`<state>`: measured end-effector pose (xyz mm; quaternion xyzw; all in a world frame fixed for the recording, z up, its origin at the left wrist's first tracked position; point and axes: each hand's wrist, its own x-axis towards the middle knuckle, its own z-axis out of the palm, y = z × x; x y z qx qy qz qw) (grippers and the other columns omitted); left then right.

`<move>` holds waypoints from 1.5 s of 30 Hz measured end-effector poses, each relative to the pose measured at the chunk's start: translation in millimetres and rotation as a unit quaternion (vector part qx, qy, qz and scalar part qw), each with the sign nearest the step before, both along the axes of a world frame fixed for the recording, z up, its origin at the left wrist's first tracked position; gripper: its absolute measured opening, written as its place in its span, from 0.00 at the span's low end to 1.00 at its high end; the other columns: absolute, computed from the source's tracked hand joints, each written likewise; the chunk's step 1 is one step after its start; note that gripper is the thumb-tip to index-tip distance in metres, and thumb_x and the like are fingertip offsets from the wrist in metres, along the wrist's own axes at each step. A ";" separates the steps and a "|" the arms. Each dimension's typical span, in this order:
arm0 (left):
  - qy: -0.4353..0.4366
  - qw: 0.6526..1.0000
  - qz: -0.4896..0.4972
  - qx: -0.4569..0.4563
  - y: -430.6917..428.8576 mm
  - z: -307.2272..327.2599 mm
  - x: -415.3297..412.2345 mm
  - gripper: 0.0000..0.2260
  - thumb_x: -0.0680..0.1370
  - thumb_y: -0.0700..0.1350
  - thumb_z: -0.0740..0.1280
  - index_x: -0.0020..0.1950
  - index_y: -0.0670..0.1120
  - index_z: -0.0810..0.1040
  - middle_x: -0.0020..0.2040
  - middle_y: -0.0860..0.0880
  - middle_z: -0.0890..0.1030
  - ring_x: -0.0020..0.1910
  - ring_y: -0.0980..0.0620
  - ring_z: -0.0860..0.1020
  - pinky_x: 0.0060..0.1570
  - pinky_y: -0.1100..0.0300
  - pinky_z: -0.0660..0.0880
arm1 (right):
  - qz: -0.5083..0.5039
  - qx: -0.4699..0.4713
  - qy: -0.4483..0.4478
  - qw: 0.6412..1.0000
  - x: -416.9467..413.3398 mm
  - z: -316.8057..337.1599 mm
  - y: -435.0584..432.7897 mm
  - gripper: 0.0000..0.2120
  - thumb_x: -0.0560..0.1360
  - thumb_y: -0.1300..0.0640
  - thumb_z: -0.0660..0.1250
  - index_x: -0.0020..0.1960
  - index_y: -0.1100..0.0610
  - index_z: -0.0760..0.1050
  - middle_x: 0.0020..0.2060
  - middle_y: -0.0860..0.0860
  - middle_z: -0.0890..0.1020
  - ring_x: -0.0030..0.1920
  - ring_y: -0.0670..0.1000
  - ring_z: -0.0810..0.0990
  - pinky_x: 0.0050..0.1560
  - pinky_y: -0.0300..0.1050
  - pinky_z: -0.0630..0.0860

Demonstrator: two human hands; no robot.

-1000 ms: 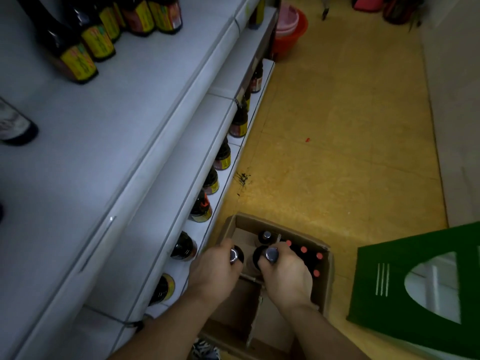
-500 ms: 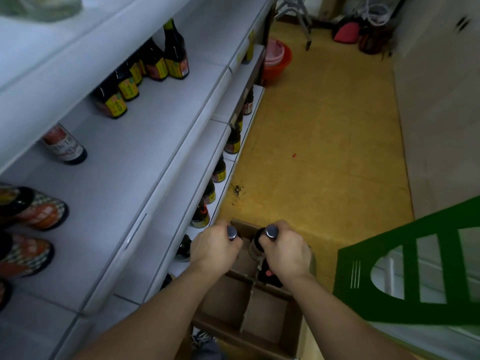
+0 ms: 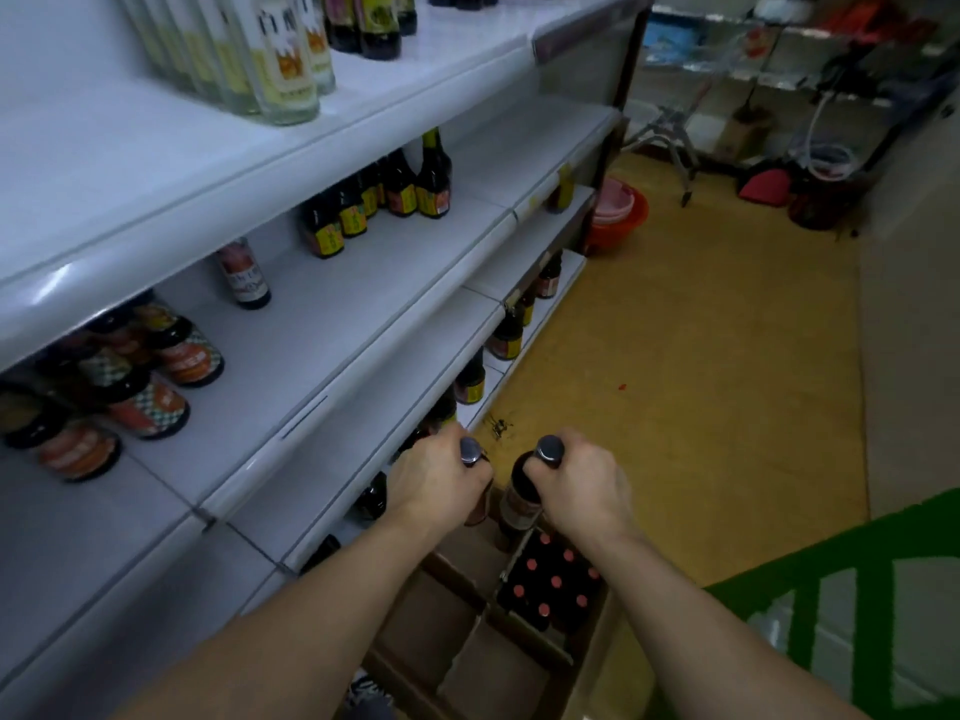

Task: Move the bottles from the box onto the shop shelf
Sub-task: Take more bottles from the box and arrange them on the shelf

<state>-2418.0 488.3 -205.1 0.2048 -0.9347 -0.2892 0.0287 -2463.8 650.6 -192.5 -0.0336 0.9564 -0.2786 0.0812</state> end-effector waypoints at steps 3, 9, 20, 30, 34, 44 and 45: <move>0.021 0.999 0.044 -0.005 16.6 15.3 19.7 0.08 0.75 0.53 0.68 0.49 0.52 0.72 0.40 0.54 0.75 0.41 0.47 0.74 0.38 0.54 0.70 | 0.042 -0.005 0.018 0.999 6.3 15.4 19.9 0.09 0.75 0.48 0.68 0.43 0.50 0.70 0.38 0.48 0.78 0.42 0.56 0.79 0.37 0.48 0.71; 0.032 0.997 0.071 0.015 29.5 52.4 57.5 0.08 0.75 0.54 0.68 0.45 0.54 0.70 0.41 0.53 0.76 0.42 0.48 0.75 0.29 0.58 0.62 | 0.111 -0.035 0.036 0.993 25.3 46.0 41.3 0.09 0.74 0.48 0.69 0.42 0.48 0.69 0.36 0.46 0.77 0.38 0.52 0.78 0.32 0.46 0.69; 0.051 0.995 0.077 0.022 3.7 120.8 127.0 0.08 0.73 0.54 0.68 0.44 0.53 0.72 0.41 0.53 0.77 0.41 0.50 0.77 0.36 0.55 0.71 | 0.214 -0.098 0.070 0.969 70.0 113.1 25.6 0.13 0.73 0.50 0.72 0.36 0.47 0.68 0.32 0.48 0.74 0.32 0.49 0.71 0.33 0.48 0.66; 0.069 0.991 0.113 -0.002 -40.0 165.1 195.0 0.09 0.70 0.56 0.68 0.43 0.53 0.71 0.42 0.52 0.78 0.42 0.48 0.77 0.40 0.52 0.76 | 0.264 -0.108 0.107 0.952 127.4 158.6 -26.5 0.12 0.72 0.45 0.71 0.39 0.50 0.71 0.33 0.51 0.77 0.33 0.52 0.76 0.32 0.52 0.71; 0.086 0.988 0.127 -0.005 -54.4 177.8 217.2 0.09 0.70 0.54 0.68 0.45 0.51 0.74 0.42 0.50 0.78 0.43 0.48 0.78 0.42 0.49 0.78 | 0.277 -0.103 0.118 0.948 149.6 172.8 -45.0 0.11 0.72 0.45 0.70 0.39 0.49 0.71 0.33 0.50 0.77 0.35 0.52 0.77 0.33 0.52 0.72; 0.143 0.978 0.153 0.004 -92.0 207.4 269.7 0.11 0.66 0.57 0.68 0.39 0.52 0.72 0.40 0.54 0.77 0.41 0.51 0.76 0.37 0.55 0.73 | 0.309 -0.119 0.121 0.936 197.3 203.6 -87.3 0.11 0.71 0.46 0.70 0.37 0.46 0.69 0.33 0.48 0.75 0.32 0.50 0.75 0.31 0.51 0.73; 0.151 0.976 0.155 0.005 -95.5 211.4 275.1 0.11 0.67 0.56 0.69 0.39 0.52 0.71 0.40 0.53 0.77 0.40 0.51 0.76 0.36 0.55 0.70 | 0.312 -0.120 0.121 0.935 202.0 207.3 -91.6 0.11 0.71 0.46 0.71 0.37 0.46 0.69 0.33 0.48 0.75 0.32 0.50 0.76 0.31 0.50 0.73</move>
